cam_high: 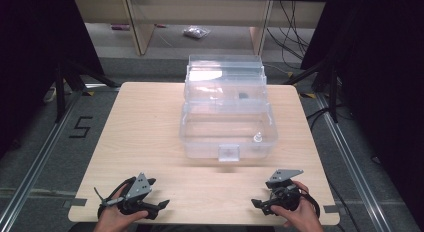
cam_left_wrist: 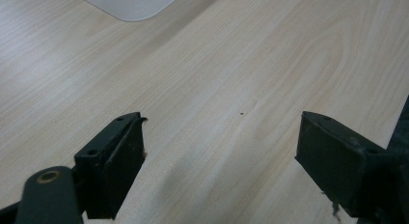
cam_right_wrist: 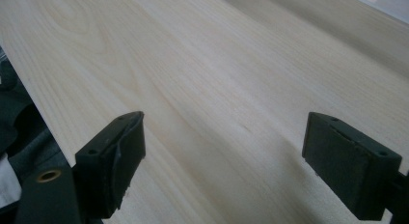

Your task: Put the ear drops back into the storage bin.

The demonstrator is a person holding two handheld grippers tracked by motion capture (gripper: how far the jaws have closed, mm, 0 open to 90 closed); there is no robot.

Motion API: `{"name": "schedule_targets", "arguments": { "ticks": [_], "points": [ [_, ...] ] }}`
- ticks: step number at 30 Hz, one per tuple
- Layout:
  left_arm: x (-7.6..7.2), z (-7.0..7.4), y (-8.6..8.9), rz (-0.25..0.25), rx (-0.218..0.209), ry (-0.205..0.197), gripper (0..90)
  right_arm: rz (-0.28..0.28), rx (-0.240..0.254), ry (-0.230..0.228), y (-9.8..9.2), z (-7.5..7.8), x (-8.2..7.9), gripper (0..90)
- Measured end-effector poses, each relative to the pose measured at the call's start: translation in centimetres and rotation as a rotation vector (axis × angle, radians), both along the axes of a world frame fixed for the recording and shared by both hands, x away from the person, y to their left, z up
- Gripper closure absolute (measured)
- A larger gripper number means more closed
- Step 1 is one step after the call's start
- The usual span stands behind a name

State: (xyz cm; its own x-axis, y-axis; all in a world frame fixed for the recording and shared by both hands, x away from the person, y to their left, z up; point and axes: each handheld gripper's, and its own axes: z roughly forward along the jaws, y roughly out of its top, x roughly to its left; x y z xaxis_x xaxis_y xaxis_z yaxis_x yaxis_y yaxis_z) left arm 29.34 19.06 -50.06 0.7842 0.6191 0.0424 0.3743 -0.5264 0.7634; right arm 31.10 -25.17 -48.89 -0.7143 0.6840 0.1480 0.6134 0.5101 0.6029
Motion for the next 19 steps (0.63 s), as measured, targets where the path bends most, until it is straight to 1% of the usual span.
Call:
{"name": "schedule_targets", "arguments": {
  "ticks": [1,3,4,5,6,9,10,12,13,14,15,18,19],
  "points": [
    [-0.03,-0.02,-0.04,0.002,-0.008,0.001,16.7,-0.006,0.007,-0.007,0.04,-0.06,-0.1,16.1],
    [0.0,-0.01,-0.02,0.001,-0.001,-0.002,16.8,-0.014,0.006,-0.008,0.06,-0.13,-0.27,16.1],
    [0.03,0.04,0.01,-0.002,0.007,0.005,16.8,-0.003,0.003,-0.008,0.02,-0.05,-0.26,16.1],
    [0.0,-0.03,-0.04,0.002,0.001,-0.004,16.8,-0.003,0.002,-0.022,-0.01,-0.14,-0.39,16.1],
    [0.02,-0.01,0.0,-0.002,0.01,-0.004,16.8,-0.003,0.002,-0.022,-0.01,-0.14,-0.39,16.1],
    [-0.01,-0.05,-0.06,0.002,-0.001,-0.003,16.8,-0.005,-0.001,-0.022,-0.09,-0.17,-0.41,16.1],
    [-0.01,-0.04,-0.04,0.002,0.001,-0.004,16.8,-0.01,0.0,-0.015,-0.07,-0.19,-0.44,16.1],
    [-0.04,-0.05,-0.08,0.003,-0.008,-0.002,16.8,-0.001,-0.018,-0.004,-0.09,-0.06,-0.42,16.1],
    [-0.01,-0.03,-0.03,0.001,0.0,-0.004,16.8,-0.002,-0.015,-0.006,-0.05,-0.07,-0.44,16.1],
    [0.0,-0.04,-0.04,0.001,0.0,-0.004,16.8,0.011,-0.017,-0.033,-0.06,-0.25,-0.33,16.1],
    [-0.07,-0.09,-0.15,0.005,-0.019,0.001,16.7,0.01,-0.017,-0.032,-0.04,-0.22,-0.34,16.1],
    [-0.07,-0.12,-0.17,0.004,-0.022,0.0,16.8,0.008,-0.019,-0.034,-0.07,-0.23,-0.3,16.1],
    [-0.07,-0.12,-0.17,0.004,-0.022,0.0,16.8,0.0,-0.017,-0.03,-0.06,-0.14,-0.29,16.1]
  ]
}}
